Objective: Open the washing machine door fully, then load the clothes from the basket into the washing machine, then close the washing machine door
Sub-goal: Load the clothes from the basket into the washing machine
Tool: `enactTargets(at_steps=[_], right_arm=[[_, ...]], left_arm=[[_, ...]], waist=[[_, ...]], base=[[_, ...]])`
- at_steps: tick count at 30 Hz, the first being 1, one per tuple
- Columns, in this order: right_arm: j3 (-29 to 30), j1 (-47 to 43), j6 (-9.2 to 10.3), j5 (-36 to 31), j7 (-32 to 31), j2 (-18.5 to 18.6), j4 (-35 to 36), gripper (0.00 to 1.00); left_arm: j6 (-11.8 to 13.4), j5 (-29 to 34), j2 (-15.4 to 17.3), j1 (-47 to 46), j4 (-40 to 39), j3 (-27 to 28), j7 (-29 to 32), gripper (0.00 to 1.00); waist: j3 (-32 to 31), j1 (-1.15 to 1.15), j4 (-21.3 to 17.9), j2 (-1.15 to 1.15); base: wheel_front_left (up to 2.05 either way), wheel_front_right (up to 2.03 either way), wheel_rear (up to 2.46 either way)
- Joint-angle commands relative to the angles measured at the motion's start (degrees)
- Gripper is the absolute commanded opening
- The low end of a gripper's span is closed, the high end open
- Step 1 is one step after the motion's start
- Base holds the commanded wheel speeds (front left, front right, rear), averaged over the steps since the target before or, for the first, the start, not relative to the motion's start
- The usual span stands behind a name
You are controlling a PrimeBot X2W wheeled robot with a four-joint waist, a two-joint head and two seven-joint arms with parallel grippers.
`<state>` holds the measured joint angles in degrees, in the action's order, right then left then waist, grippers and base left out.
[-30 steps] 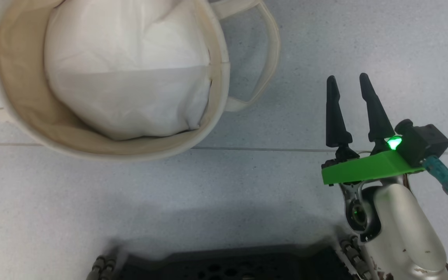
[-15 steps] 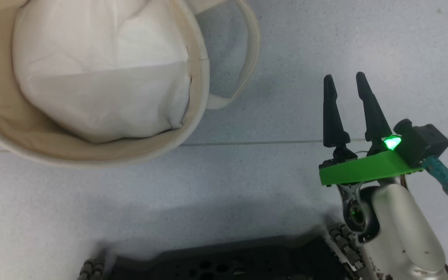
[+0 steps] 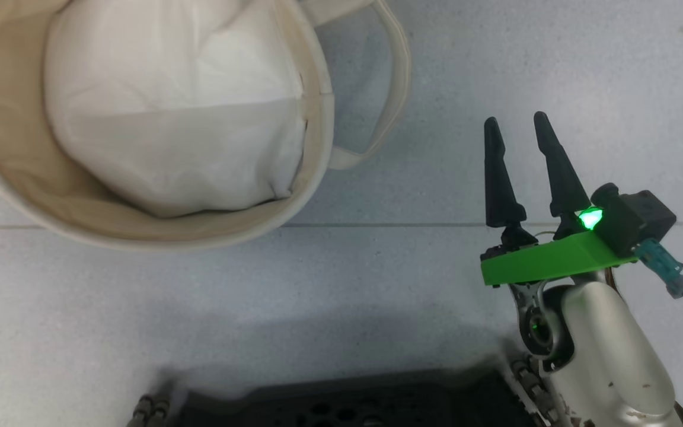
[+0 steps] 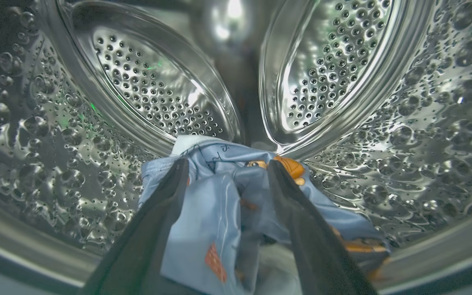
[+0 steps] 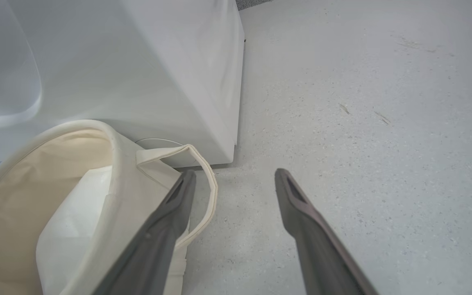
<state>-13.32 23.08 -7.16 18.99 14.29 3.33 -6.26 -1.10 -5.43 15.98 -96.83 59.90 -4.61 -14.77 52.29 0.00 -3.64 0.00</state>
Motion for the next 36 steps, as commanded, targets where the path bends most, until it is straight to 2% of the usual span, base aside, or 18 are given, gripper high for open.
enactTargets(at_steps=[1, 7, 12, 16, 19, 26, 28, 33, 36], right_arm=[[-0.71, -2.2, -0.33, -0.48, 0.71, -0.46, 1.05, 1.0], [1.18, -0.96, -0.33, -2.05, 0.71, -0.46, -0.35, 1.0], [1.56, -0.56, -0.33, -2.03, 0.71, -0.46, -1.76, 1.0], [1.91, -1.9, -0.33, -1.37, 0.71, -0.46, -2.82, 1.0], [2.09, -3.06, -0.33, -1.31, 0.71, -0.46, -3.57, 1.0], [2.59, -6.95, -0.33, 0.13, 0.71, -0.46, -4.65, 1.0], [2.72, -8.01, -0.33, 0.98, 0.71, -0.46, -4.83, 1.0], [3.21, -10.26, -0.33, 1.73, 0.71, -0.46, -4.57, 1.0], [3.54, -11.71, -0.33, 1.9, 0.71, -0.46, -4.38, 1.0]], left_arm=[[-0.49, -0.49, 2.17, 1.66, -2.19, 0.19, -0.23, 1.0], [-1.41, -0.68, 1.68, 10.52, -4.85, 0.69, -0.23, 1.0], [-2.95, -2.28, -0.47, 19.36, -4.94, 1.67, -0.23, 1.0], [-3.26, -1.72, -1.8, 26.98, -8.14, 1.6, -0.23, 1.0], [-3.12, -1.24, -2.71, 31.26, -10.32, 1.42, -0.23, 1.0], [-2.8, -0.22, -5.35, 47.95, -18.26, 1.53, -0.23, 1.0], [-1.96, 1.24, -5.64, 52.33, -19.88, 0.76, -0.23, 1.0], [-0.91, 0.87, -8.15, 62.12, -24.06, 1.25, -0.23, 1.0], [-1.16, 0.08, -9.52, 66.75, -25.97, 1.56, -0.23, 1.0]], waist=[[-1.77, 0.0, 1.2, 0.0], [-7.92, 0.0, 3.9, 0.0], [-14.79, 0.0, 5.76, 0.0], [-20.78, 0.0, 6.83, 0.0], [-23.85, 0.0, 7.31, 0.0], [-33.35, 0.0, 7.89, 0.0], [-35.6, 0.0, 8.14, 0.0], [-40.02, 0.0, 9.15, 0.0], [-41.69, 0.0, 10.01, 0.0]], base=[[0.0, 0.0, 0.0], [0.0, 0.0, 0.0], [0.0, 0.0, 0.0], [0.0, 0.0, 0.0], [0.0, 0.0, 0.0], [0.0, 0.0, 0.0], [0.0, 0.0, 0.0], [0.0, 0.0, 0.0], [0.0, 0.0, 0.0]])
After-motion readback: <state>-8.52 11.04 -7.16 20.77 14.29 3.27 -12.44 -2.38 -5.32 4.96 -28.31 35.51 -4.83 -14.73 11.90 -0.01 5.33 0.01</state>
